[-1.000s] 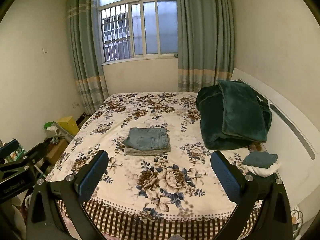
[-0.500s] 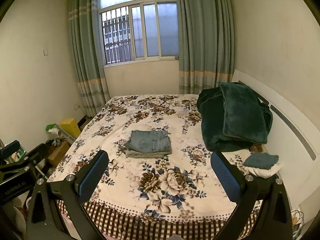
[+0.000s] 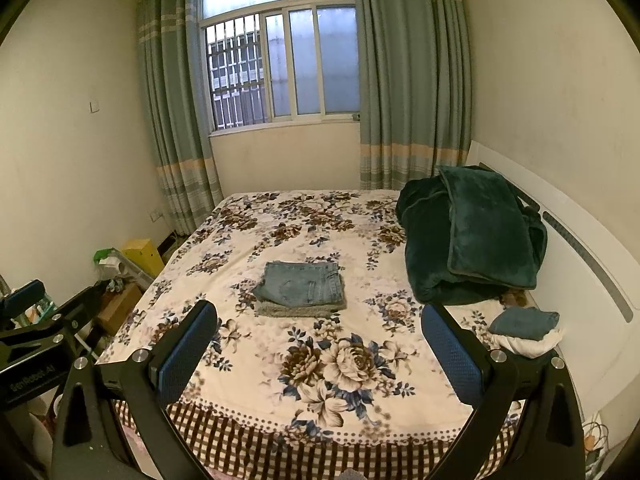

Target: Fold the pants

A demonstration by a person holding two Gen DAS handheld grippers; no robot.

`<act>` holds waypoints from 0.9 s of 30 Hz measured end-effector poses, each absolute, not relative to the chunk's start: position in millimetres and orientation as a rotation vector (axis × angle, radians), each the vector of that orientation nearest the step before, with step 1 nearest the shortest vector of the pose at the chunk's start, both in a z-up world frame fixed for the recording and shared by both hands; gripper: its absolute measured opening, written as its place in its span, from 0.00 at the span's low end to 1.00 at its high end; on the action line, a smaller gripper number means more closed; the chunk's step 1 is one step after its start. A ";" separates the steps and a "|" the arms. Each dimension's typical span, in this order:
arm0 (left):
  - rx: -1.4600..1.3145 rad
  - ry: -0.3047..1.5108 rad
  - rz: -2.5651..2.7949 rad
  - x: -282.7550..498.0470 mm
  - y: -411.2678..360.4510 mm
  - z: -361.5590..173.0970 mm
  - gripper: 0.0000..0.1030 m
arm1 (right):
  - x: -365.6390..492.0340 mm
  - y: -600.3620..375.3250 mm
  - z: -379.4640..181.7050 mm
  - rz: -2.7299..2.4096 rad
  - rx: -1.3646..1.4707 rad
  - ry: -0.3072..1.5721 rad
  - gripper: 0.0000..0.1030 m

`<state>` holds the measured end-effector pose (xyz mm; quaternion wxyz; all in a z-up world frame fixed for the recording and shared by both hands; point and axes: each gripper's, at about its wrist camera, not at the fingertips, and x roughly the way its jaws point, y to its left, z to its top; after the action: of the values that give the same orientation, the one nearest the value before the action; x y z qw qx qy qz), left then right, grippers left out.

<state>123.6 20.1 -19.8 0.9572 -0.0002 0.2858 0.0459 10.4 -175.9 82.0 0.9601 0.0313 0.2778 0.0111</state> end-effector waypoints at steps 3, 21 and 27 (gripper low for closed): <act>0.001 0.577 0.096 123.3 20.0 -20.1 1.00 | 11.8 -174.1 81.4 0.025 0.066 0.567 1.00; -0.004 0.558 0.104 117.4 13.9 -18.9 1.00 | 9.4 -173.3 79.8 0.027 0.065 0.561 1.00; -0.002 0.557 0.101 117.2 14.3 -17.8 1.00 | 13.1 -177.1 82.3 0.024 0.066 0.556 1.00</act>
<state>117.2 14.3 -17.8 0.9603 -0.0012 0.2746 0.0500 13.1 -177.1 82.3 0.9610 0.0324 0.2744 0.0119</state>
